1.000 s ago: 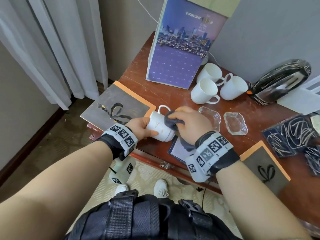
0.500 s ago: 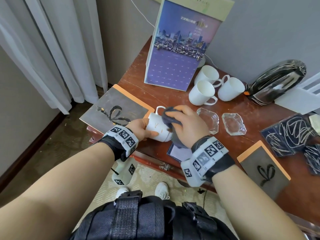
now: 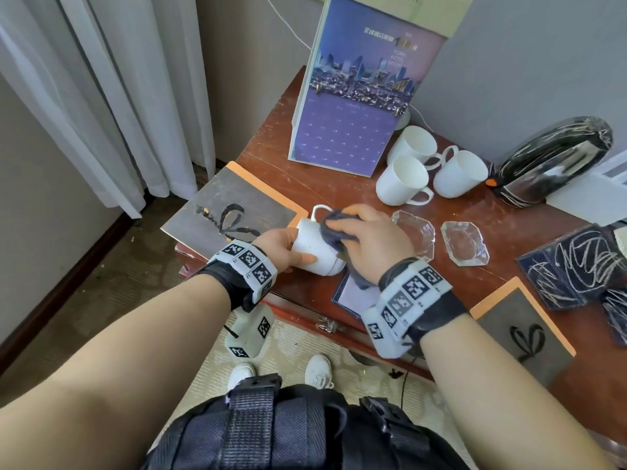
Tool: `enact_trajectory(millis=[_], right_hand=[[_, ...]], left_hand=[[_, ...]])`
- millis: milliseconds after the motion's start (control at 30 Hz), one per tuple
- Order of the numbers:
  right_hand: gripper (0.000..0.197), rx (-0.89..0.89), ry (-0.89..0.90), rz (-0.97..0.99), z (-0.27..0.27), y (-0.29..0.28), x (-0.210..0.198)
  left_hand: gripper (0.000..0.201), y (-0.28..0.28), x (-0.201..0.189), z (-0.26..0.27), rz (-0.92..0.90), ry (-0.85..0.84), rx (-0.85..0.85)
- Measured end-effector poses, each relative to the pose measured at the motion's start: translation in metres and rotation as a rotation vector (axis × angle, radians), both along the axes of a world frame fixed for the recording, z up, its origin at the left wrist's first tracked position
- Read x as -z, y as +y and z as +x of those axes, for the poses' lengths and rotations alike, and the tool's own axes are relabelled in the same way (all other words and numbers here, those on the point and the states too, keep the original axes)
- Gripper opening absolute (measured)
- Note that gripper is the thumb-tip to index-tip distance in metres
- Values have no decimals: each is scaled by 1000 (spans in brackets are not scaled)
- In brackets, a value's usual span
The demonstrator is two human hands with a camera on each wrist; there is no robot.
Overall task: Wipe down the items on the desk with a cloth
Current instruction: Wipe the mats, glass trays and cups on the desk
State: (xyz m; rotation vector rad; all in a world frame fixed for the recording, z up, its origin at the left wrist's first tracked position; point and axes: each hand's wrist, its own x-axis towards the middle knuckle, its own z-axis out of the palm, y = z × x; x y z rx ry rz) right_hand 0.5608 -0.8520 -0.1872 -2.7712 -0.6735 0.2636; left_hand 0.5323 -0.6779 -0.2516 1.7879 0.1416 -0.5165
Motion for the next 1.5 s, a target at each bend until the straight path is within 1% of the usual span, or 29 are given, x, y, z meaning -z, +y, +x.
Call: enact_trajectory(millis=[33,100,133,167,267,333,400,467,500,567,667,700,767,867,900,967,1000,1067,1133,1167,1233,1267,1300,1367,1400,1433,1467,1500], right_hand=[[35,1,30,55,0,10,1],[31,67,168,151,-6,24,7],[30,109,224,176,-9,23,11],[31,119,233,154,-13,16,13],[36,81,206,-1,-20,-11,9],[34,67,199,-70,-16,-22,-1],[35,15,130,-147,-7,-22,-7],[36,21,52,-106,-2,-13,-10],[36,24,27,-71,-2,-7,-10],[36,36,58,-61,-3,3,-4],[44,62,129,-97,-5,3,4],[46,59,136,-99,-3,1,5],[45,39,141,-108,0,-2,5],[42,5,70,-113,3,8,0],[43,-32,40,-113,3,16,0],[45,-137,-4,-149,1,28,6],[45,-147,7,-145,-1,29,9],[43,-63,90,-61,-5,21,12],[39,15,115,26,-8,1,18],[35,84,137,90,-10,-9,18],[28,237,220,186,-8,-23,13],[28,266,231,187,-5,-25,11],[28,257,207,151,-2,-25,7],[31,145,52,70,3,-13,2],[35,84,-5,78,4,-2,2],[37,44,-7,97,4,10,5],[35,70,55,140,3,20,9],[32,131,132,201,1,28,13]], left_hand=[[29,0,-1,0,-1,-5,3],[23,0,-2,0,9,-10,17],[23,1,-2,1,16,-6,24],[25,2,-2,1,24,1,29],[32,2,0,2,28,15,6],[34,1,0,3,5,18,-18],[35,0,-2,4,6,13,-35],[35,-2,-4,6,44,6,-36],[36,-3,-6,6,92,-2,-29],[41,-3,-6,7,178,-6,-6],[56,-2,-2,5,196,23,53],[53,-2,1,3,232,22,78],[39,-2,6,1,300,9,99],[34,-5,-1,0,301,5,112],[30,-5,-4,1,306,-1,122],[13,-5,-10,5,347,12,139],[16,-5,-12,5,366,22,138],[13,-4,-12,6,346,22,137],[30,-4,-12,6,314,21,120],[35,-4,-13,6,308,26,113],[38,-5,-14,8,314,36,124],[38,-5,-14,10,319,41,128],[39,-5,-14,10,319,41,130],[37,-5,-17,11,332,53,144],[33,-5,-18,11,342,57,152],[26,-6,-20,11,359,60,164],[20,-6,-22,11,387,69,173],[22,-6,-23,11,404,79,175]])
